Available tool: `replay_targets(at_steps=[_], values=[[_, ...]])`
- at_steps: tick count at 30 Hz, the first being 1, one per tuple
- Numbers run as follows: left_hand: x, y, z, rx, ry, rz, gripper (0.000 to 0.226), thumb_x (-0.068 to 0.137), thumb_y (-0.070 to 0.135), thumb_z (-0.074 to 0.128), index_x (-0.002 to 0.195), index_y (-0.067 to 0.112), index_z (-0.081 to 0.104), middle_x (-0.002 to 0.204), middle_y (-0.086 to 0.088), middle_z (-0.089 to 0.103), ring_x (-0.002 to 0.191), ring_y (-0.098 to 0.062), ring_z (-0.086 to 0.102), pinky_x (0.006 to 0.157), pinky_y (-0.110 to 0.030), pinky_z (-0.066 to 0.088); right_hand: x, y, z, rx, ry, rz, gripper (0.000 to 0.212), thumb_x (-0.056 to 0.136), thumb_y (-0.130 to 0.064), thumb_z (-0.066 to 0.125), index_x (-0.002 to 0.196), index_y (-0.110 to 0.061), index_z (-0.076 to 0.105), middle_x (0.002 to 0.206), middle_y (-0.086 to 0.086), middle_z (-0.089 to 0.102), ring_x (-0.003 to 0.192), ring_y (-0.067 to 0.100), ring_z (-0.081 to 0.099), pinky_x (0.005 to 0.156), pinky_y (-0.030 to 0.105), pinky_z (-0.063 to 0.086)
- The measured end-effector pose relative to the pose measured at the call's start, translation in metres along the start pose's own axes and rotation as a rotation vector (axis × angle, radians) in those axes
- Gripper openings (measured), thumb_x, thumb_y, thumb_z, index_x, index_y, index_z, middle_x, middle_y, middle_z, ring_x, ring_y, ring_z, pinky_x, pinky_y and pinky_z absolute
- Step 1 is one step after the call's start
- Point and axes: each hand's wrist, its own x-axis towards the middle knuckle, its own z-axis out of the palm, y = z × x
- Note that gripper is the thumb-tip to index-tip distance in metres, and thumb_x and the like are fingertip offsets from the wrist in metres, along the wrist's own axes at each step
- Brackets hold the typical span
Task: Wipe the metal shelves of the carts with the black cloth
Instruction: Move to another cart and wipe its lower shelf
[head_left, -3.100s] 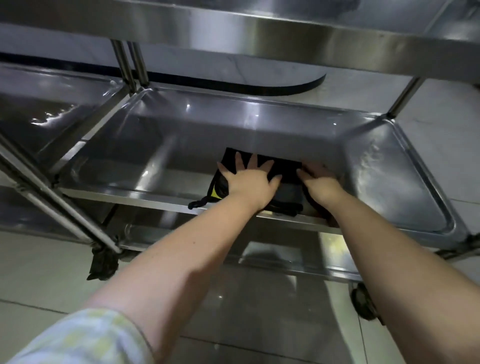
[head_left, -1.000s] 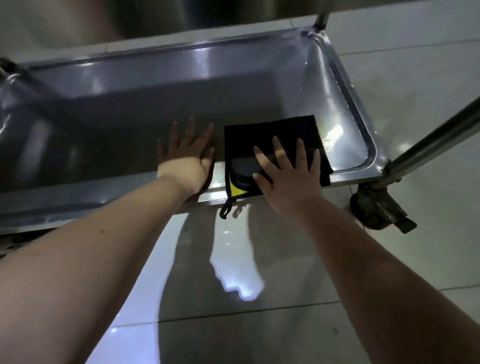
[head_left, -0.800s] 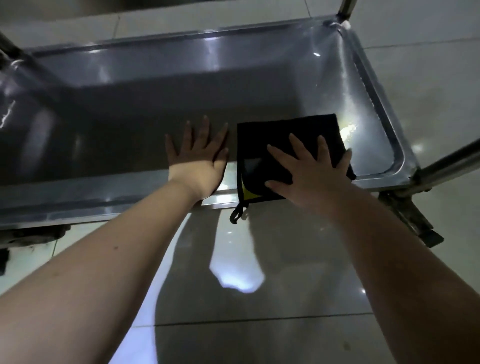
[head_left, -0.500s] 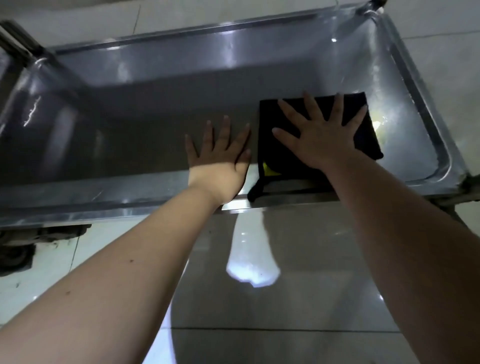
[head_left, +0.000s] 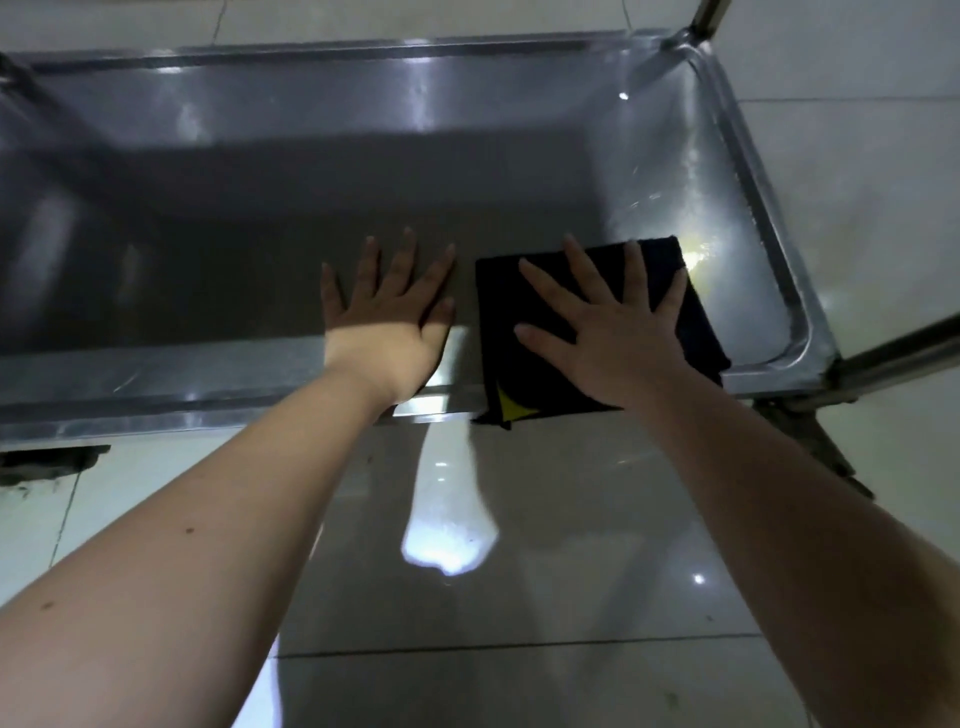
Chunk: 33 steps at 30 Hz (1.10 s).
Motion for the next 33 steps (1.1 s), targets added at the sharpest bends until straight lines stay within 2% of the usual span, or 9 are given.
replay_targets(at_steps=[4,7,9,13,17,21,24,27,33], values=[[-0.001,-0.001,-0.001,-0.008,-0.016,0.005,0.058,0.098,0.063,0.024,0.151,0.055,0.004,0.166,0.010,-0.005,0.152,-0.026,-0.007,0.117,-0.060,-0.007,0.049,0.061,-0.024,0.069,-0.006,0.163,0.065,0.088,-0.080,0.020,0.146,-0.063,-0.006,0.163,-0.017,-0.013,0.148,0.037,-0.017,0.112,0.070,-0.008],[0.000,-0.001,-0.002,-0.012,-0.025,0.000,0.070,0.087,0.080,0.025,0.150,0.058,0.003,0.165,0.012,-0.006,0.152,-0.023,-0.008,0.118,-0.058,-0.008,0.054,0.076,-0.028,0.077,-0.025,0.151,0.066,0.089,-0.078,0.022,0.147,-0.061,-0.004,0.164,-0.016,-0.013,0.148,0.038,-0.018,0.113,0.069,-0.008],[0.000,-0.003,-0.002,-0.020,-0.034,-0.009,0.072,0.085,0.083,0.025,0.149,0.059,0.003,0.165,0.013,-0.005,0.152,-0.021,-0.009,0.118,-0.058,-0.008,0.036,0.069,-0.024,0.066,-0.021,0.150,0.066,0.088,-0.079,0.020,0.146,-0.062,-0.006,0.163,-0.016,-0.014,0.148,0.038,-0.019,0.112,0.069,-0.008],[-0.002,-0.005,-0.001,-0.024,-0.018,-0.002,0.070,0.086,0.082,0.025,0.149,0.059,0.004,0.165,0.013,-0.005,0.152,-0.022,-0.008,0.118,-0.058,-0.008,-0.016,0.065,-0.005,0.019,0.022,0.143,0.066,0.086,-0.080,0.019,0.144,-0.064,-0.010,0.162,-0.018,-0.016,0.148,0.040,-0.018,0.111,0.069,-0.010],[-0.004,-0.001,0.000,0.004,-0.026,0.004,0.068,0.089,0.079,0.022,0.150,0.058,0.002,0.165,0.012,-0.006,0.152,-0.023,-0.009,0.117,-0.059,-0.008,-0.019,0.048,-0.007,0.035,-0.030,0.196,0.067,0.087,-0.080,0.017,0.144,-0.062,-0.014,0.162,-0.015,-0.021,0.146,0.043,-0.022,0.109,0.073,-0.010],[-0.004,-0.001,0.000,-0.001,-0.027,-0.012,0.058,0.097,0.064,0.024,0.151,0.057,0.003,0.166,0.011,-0.005,0.152,-0.024,-0.008,0.117,-0.060,-0.007,-0.019,-0.021,0.004,0.010,0.003,0.043,0.067,0.089,-0.079,0.016,0.146,-0.059,-0.015,0.162,-0.013,-0.023,0.144,0.047,-0.022,0.106,0.076,-0.011],[-0.006,-0.004,-0.002,-0.008,-0.031,-0.012,0.055,0.100,0.058,0.023,0.151,0.056,0.003,0.166,0.012,-0.005,0.152,-0.024,-0.008,0.117,-0.061,-0.006,-0.023,-0.041,0.008,0.019,-0.001,-0.016,0.067,0.088,-0.080,0.014,0.145,-0.060,-0.015,0.161,-0.015,-0.023,0.145,0.044,-0.023,0.107,0.074,-0.011],[-0.009,-0.004,-0.003,-0.019,-0.027,-0.004,0.055,0.099,0.059,0.024,0.151,0.057,0.005,0.166,0.013,-0.004,0.152,-0.023,-0.007,0.117,-0.059,-0.007,-0.030,-0.019,0.008,0.016,0.018,0.007,0.067,0.087,-0.080,0.017,0.144,-0.062,-0.013,0.162,-0.017,-0.020,0.147,0.041,-0.020,0.109,0.072,-0.009],[-0.009,-0.005,0.000,-0.038,0.004,0.001,0.055,0.098,0.062,0.026,0.150,0.057,0.008,0.166,0.013,0.000,0.152,-0.023,-0.005,0.118,-0.058,-0.007,-0.048,0.062,-0.001,0.031,-0.016,0.166,0.067,0.084,-0.081,0.019,0.141,-0.067,-0.013,0.162,-0.020,-0.016,0.148,0.039,-0.016,0.112,0.070,-0.007]])
